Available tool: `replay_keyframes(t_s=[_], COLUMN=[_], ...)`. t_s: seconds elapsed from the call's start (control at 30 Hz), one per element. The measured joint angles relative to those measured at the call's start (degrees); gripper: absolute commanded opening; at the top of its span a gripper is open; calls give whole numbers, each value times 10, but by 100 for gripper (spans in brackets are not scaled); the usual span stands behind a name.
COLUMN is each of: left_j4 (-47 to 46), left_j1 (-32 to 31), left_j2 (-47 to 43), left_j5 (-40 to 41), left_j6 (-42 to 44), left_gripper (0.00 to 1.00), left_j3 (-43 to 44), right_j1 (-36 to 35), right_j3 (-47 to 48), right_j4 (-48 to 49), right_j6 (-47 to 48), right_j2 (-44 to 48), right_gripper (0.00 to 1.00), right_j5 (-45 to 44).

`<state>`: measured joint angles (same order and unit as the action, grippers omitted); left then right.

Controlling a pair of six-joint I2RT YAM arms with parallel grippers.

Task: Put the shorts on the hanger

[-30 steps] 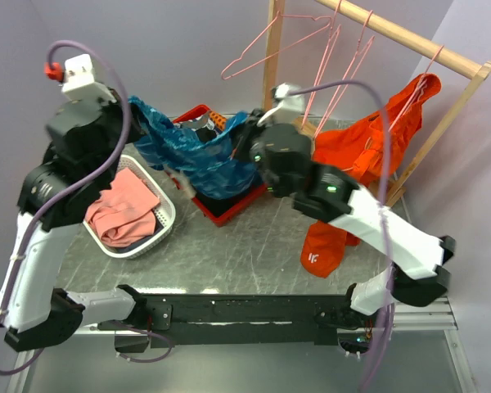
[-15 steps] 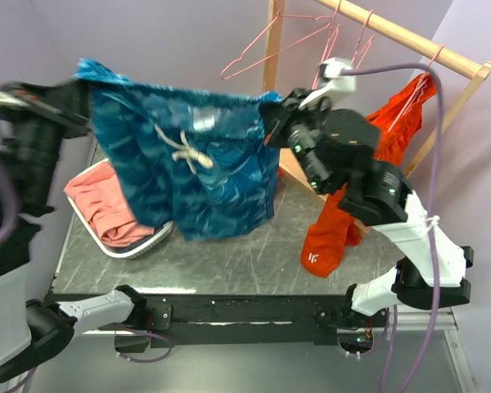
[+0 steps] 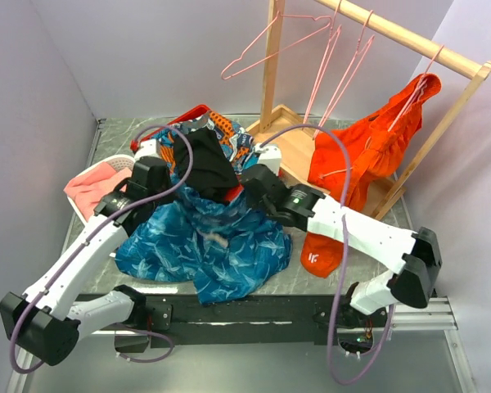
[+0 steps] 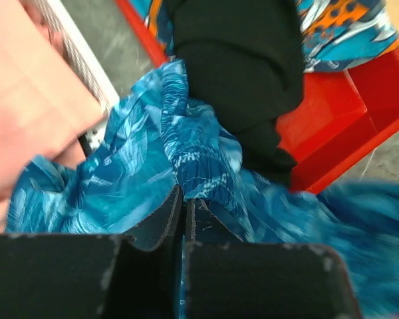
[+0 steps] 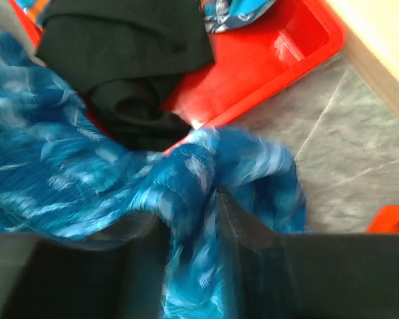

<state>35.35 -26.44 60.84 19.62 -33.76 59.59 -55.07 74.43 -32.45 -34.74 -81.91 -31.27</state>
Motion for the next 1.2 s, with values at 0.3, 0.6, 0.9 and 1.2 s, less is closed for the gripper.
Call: replay_keyframes(t_s=[0.3,0.6,0.9,1.2], left_j4=[-30,-35,-52,-64], left_j1=[37,56,56,56], left_j2=[1,13,4,-43], left_j5=[-58,-93,-99,-82], left_j6=[-5,23,36,42], left_gripper=[40,82,91,91], left_j3=[-20,-7,-4,-19], right_j1=[-4,-31,122,250], right_j3=[16,174,306,355], right_j4=[13,-36,-96,-122], right_j6=[-6,28,37,37], right_j2=[7,47,71,34], right_gripper=[76,74,71,65], right_j5=[23,-8,-38,-45])
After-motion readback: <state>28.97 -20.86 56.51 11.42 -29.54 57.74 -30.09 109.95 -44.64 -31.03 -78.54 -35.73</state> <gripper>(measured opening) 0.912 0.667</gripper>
